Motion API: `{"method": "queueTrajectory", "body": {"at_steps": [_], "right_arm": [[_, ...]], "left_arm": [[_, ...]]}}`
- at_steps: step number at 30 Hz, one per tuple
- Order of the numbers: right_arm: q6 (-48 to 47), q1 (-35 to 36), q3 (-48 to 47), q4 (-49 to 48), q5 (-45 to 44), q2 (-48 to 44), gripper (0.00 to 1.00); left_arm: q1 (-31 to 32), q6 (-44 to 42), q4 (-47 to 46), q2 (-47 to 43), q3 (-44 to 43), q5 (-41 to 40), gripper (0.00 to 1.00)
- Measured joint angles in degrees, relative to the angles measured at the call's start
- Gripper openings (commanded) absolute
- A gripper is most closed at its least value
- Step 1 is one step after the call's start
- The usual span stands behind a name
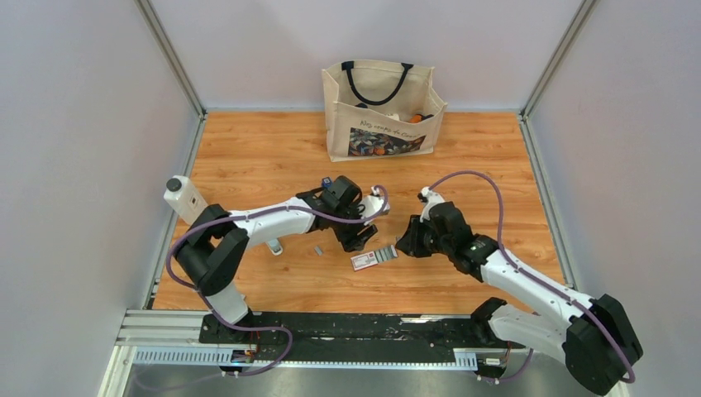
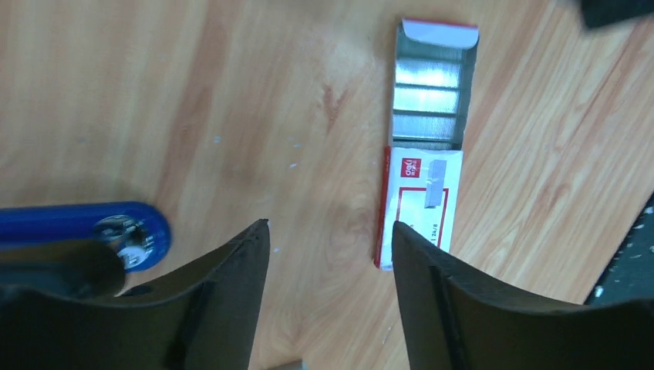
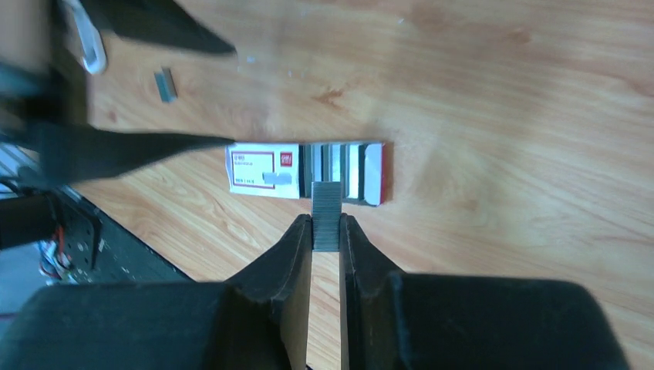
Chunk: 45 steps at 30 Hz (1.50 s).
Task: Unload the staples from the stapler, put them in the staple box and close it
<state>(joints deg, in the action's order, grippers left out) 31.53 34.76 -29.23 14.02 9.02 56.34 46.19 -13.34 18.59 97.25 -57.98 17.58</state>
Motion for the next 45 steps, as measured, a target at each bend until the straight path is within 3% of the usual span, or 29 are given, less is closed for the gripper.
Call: {"method": "queueTrajectory", "body": {"at_steps": [3,11,20,25,45], "right_arm": [[-1.5,3.7,-0.9,1.2,-0.5,2.9,0.10],[-6.2,12.6,-7.6,5.6,-4.3,11.8,0.08],[-8.5,15.9,-10.0,7.5,-7.9,19.6,0.08],[-10.0,16.2,-12.5,8.2,-8.9,23.6,0.08],[-13.6,16.2,-17.9,10.3,-9.7,30.5,0.08]], "left_arm": [[-2.2,0.2,3.4,-3.0,-3.0,1.2,0.78],[-13.5,-1.9,13.1,-13.0,-11.5,8.9,0.74],[-18.8,-5.7,24.0,-20.7,-6.5,11.0,0.75],[-22.3,-6.4,26.4,-20.8,-4.1,12.1,0.73],[-24.2,-6.8,26.6,-20.5,-2.3,13.9,0.73]]}}
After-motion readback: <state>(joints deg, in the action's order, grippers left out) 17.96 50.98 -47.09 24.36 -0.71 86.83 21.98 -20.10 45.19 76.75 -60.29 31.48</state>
